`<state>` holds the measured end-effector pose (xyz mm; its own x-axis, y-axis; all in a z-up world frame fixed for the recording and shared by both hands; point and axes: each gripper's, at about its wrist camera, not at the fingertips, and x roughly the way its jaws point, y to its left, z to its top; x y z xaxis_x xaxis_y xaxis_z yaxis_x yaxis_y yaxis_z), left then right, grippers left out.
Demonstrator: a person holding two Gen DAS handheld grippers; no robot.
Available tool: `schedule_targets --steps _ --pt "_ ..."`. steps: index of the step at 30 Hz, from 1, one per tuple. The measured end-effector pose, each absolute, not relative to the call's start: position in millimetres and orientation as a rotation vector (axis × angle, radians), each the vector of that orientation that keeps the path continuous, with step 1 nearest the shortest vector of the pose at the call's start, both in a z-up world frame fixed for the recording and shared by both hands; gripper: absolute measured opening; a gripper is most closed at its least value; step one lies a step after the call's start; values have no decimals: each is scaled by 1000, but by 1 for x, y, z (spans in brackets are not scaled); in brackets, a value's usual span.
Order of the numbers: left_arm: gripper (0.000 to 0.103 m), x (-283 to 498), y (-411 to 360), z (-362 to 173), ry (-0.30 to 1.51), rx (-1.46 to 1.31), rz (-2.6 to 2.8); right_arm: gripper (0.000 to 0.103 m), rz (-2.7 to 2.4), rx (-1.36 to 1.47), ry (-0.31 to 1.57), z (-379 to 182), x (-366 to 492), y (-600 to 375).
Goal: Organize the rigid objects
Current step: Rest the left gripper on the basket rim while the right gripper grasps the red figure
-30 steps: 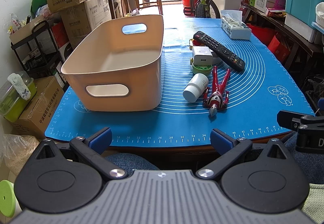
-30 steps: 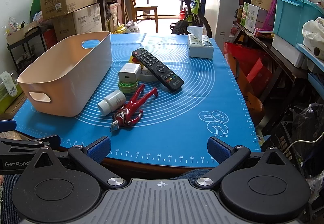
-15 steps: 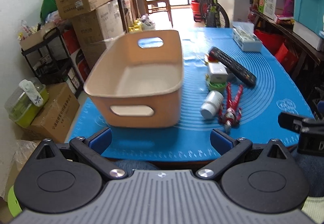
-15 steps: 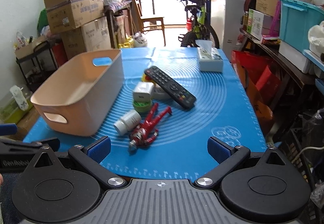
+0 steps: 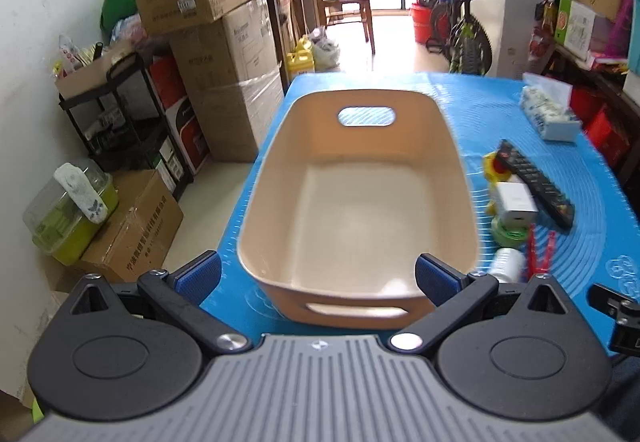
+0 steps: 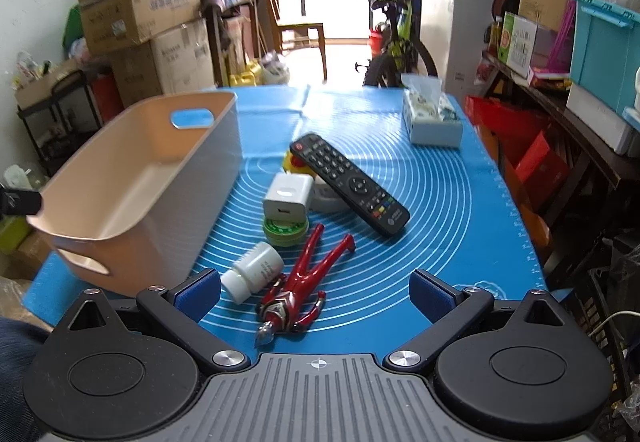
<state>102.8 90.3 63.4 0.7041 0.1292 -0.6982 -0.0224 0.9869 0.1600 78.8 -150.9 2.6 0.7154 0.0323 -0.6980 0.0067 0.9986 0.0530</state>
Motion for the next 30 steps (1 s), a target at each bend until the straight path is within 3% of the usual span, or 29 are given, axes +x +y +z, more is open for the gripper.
schedule_targets --steps 9,11,12,18,26,30 --pt "101 168 134 45 930 102 69 93 -45 81 902 -39 124 -150" --pt "94 178 139 39 953 100 74 93 -56 83 912 -46 133 -150" --pt "84 184 143 36 967 90 77 93 -58 84 917 -49 137 -149" --pt "81 208 147 17 1034 86 88 89 -86 73 962 -66 164 -144" --pt "50 220 156 3 1084 62 71 85 -117 60 1012 -76 177 -142" --pt "29 228 158 -2 1109 52 106 80 -129 44 1047 -81 183 -135"
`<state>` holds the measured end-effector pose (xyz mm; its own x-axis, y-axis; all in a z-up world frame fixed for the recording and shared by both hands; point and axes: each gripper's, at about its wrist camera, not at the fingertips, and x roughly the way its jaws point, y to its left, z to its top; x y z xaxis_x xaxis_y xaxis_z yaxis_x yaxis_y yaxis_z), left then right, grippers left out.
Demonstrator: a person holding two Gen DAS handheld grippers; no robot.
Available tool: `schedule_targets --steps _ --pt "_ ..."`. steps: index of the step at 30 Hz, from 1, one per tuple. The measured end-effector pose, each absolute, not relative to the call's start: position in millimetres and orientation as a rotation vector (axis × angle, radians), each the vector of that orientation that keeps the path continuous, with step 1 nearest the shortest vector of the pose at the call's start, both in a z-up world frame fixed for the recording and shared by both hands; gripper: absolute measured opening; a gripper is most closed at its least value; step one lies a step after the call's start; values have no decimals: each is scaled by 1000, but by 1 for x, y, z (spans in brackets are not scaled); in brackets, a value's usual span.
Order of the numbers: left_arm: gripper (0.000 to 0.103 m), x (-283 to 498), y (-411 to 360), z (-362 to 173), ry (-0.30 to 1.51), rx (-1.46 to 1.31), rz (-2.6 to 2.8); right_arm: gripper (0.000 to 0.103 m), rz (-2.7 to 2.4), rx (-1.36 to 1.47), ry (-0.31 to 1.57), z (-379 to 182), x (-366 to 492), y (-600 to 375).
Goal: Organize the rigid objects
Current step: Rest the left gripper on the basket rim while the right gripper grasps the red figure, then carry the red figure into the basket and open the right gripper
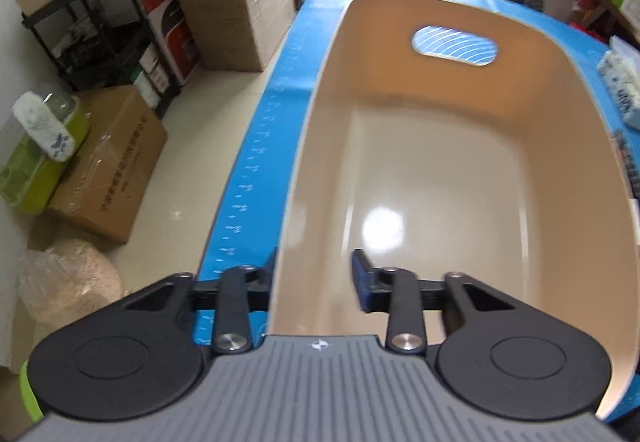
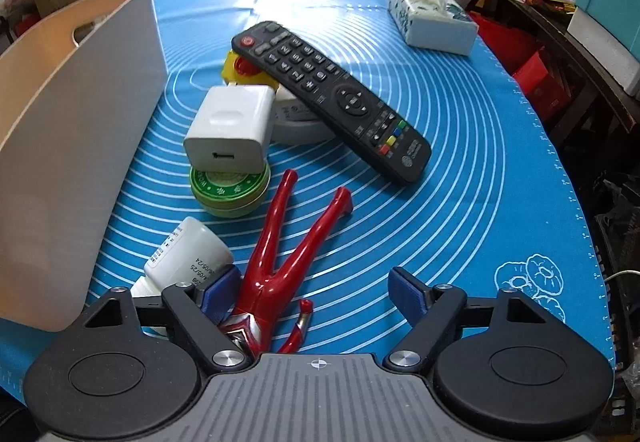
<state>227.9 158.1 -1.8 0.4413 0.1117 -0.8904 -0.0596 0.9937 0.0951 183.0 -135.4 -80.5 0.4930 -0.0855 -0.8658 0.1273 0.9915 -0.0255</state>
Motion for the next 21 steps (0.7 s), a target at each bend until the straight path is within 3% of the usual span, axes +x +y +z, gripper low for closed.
schedule_targets --steps 3,5,7,9,21 --pt "21 231 162 -3 1124 51 116 78 -138 47 1042 -80 185 -133" --pt "19 231 165 -4 1125 39 115 72 -127 62 1044 -79 186 -133" --pt "14 232 166 -4 1126 44 127 55 -101 93 1048 -78 186 -132" --pt "13 232 167 -4 1125 33 125 45 -93 100 1045 -77 185 -129" --pt "12 231 171 -3 1121 5 121 44 -133 115 907 -64 165 -140"
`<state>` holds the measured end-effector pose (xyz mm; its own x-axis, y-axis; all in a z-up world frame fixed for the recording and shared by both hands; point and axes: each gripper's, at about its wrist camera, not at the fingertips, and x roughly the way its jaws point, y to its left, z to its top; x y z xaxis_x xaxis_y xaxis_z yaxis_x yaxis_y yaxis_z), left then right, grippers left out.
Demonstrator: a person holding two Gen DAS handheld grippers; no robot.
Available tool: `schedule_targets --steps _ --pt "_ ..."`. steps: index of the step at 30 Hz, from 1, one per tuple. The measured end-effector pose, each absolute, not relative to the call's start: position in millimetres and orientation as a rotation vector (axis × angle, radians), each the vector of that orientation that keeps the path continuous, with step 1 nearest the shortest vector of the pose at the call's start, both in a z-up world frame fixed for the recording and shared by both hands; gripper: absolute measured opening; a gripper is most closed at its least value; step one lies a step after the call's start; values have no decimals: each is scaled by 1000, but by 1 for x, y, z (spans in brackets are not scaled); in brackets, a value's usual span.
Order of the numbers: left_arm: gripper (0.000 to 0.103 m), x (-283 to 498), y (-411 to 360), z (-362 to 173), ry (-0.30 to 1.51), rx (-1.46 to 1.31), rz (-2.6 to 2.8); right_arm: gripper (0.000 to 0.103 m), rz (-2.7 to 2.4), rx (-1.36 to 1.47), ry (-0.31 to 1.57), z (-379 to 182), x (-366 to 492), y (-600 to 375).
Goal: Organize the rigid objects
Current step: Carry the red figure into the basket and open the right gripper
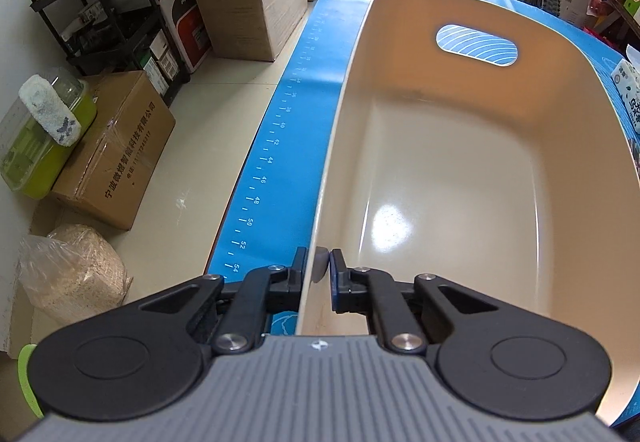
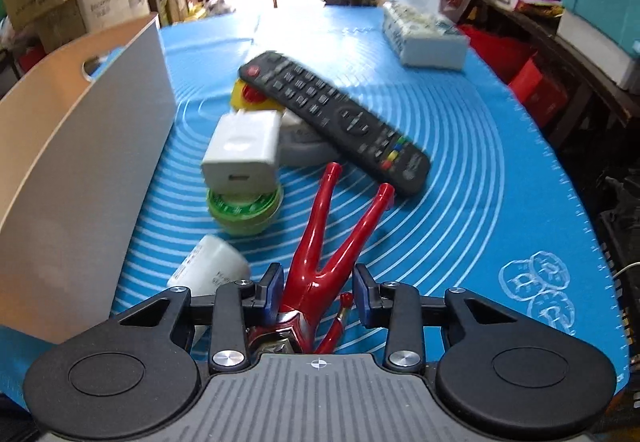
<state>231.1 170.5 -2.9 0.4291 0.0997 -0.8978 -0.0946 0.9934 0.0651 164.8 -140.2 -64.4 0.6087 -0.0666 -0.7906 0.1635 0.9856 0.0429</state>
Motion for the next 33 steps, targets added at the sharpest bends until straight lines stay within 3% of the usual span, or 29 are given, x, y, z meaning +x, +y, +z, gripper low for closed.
schedule_targets --steps 13,23,33 --pt "12 231 174 -4 1121 -11 114 44 -166 95 707 -4 159 -147" --pt "11 230 176 -5 1122 -16 108 44 -12 65 568 61 194 -96" --pt "11 230 174 -5 1121 -10 108 44 181 8 627 59 235 -6"
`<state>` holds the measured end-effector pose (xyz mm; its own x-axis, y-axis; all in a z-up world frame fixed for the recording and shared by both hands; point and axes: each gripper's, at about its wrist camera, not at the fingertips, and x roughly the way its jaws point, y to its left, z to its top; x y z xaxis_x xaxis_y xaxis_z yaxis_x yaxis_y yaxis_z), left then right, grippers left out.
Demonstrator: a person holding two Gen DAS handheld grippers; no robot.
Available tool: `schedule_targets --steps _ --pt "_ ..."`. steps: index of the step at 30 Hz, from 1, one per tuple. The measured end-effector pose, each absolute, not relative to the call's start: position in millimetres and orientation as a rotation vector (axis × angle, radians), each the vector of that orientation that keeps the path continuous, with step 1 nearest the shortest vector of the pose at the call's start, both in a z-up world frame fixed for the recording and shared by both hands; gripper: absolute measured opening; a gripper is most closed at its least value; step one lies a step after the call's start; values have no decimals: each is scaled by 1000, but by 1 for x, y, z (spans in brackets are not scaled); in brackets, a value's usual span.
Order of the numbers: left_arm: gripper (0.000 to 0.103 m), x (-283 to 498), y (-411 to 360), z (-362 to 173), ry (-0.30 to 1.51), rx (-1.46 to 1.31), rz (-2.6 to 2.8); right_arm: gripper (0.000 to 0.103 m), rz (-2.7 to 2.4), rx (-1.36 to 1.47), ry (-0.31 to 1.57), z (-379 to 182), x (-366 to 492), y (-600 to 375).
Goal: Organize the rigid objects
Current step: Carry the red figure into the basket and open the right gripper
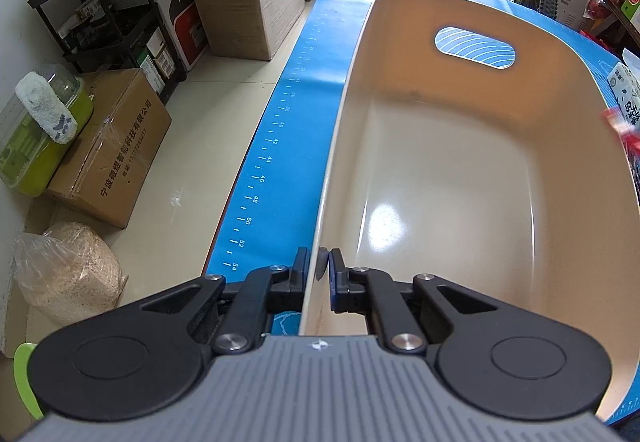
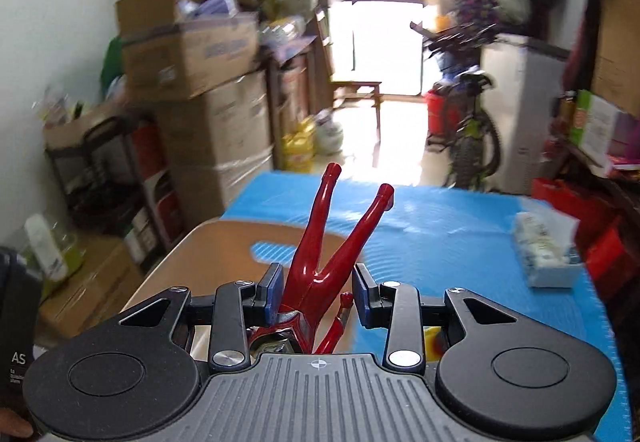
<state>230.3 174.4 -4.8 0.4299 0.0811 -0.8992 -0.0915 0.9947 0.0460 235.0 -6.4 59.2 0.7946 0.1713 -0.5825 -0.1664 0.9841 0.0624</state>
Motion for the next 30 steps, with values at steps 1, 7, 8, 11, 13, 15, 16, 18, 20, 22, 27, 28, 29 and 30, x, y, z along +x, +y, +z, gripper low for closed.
schedule_targets --steps 1,7,8,11,13,15,16,18,20,22,27,28,29,30 --pt "11 230 174 -5 1121 -11 108 44 195 3 652 54 238 1" --pt "11 230 174 -5 1121 -6 107 44 238 -42 814 14 250 30" --pt "11 230 174 -5 1122 -4 106 44 242 -49 839 8 251 33" --pt "11 231 174 -4 1122 0 106 44 251 -60 916 -8 252 39" --pt "11 231 174 -4 1121 3 106 44 258 -67 970 -17 255 41" --pt "11 231 174 -4 1121 3 106 44 263 -85 1014 -23 258 44" --pt "11 231 174 -4 1121 4 106 44 263 -97 1027 -23 259 46" --pt "11 230 174 -4 1120 6 106 44 266 -126 1042 -26 258 50" --pt "11 230 174 -4 1121 8 107 44 274 -135 1061 -27 259 54" --pt "11 230 173 -4 1121 8 107 45 279 -136 1068 -28 257 53" --pt "11 231 173 -4 1121 8 108 52 296 -100 1029 -19 252 43" --pt "11 231 173 -4 1121 7 107 53 296 -89 1020 -14 250 40" --pt "11 230 173 -4 1121 8 107 53 297 -75 1007 -8 249 36" --pt "11 231 173 -4 1122 8 108 54 299 -59 988 -2 246 32"
